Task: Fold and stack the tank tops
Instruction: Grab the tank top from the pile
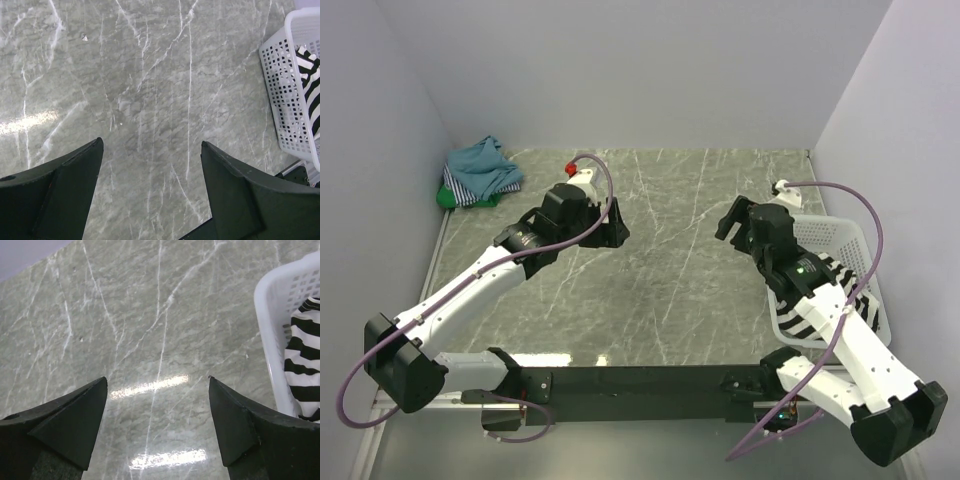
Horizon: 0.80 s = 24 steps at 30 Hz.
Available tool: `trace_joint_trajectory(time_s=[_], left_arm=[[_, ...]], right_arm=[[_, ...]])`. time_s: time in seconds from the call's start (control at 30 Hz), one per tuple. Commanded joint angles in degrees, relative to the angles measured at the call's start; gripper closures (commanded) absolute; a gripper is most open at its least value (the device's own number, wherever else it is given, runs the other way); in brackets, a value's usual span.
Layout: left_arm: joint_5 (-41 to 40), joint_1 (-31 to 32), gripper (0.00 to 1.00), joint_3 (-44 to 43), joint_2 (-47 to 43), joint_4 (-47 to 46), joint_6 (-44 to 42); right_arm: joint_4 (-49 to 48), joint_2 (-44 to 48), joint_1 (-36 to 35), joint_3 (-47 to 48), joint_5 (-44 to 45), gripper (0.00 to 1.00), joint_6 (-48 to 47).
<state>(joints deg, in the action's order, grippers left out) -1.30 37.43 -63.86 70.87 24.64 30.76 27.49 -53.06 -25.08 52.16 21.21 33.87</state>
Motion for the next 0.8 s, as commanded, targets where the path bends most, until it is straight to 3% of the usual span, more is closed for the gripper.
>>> trace_joint_trajectory(time_s=[0.0,0.13,0.23,0.53,0.77], left_arm=[[0.77,-0.25,0.16,0.40,-1.87,-1.62,-0.53],[0.77,-0.25,0.16,0.66,-2.67,-1.27,-0.53],[0.77,-0.25,0.16,0.84,-3.28,-1.18,-0.62],[1.48,-0.43,0.15,-0.13,-2.05,1.55,0.26],[3.67,-1.48,0.15,1.10,-1.61,1.37,0.70]], right_arm=[[2.39,0.85,0.38,1.71,2.78,0.12,1.38],[8.45,-3.80,2.57,7.06,3.92,0.11,1.64],[11.18,-5.74,8.80,8.92,2.08,0.11,1.29],[11.54,-17.77,31.65,7.52,-1.70,0.11,2.52],[4.43,-24.19,36.85,0.75,-5.39,0.11,4.80]])
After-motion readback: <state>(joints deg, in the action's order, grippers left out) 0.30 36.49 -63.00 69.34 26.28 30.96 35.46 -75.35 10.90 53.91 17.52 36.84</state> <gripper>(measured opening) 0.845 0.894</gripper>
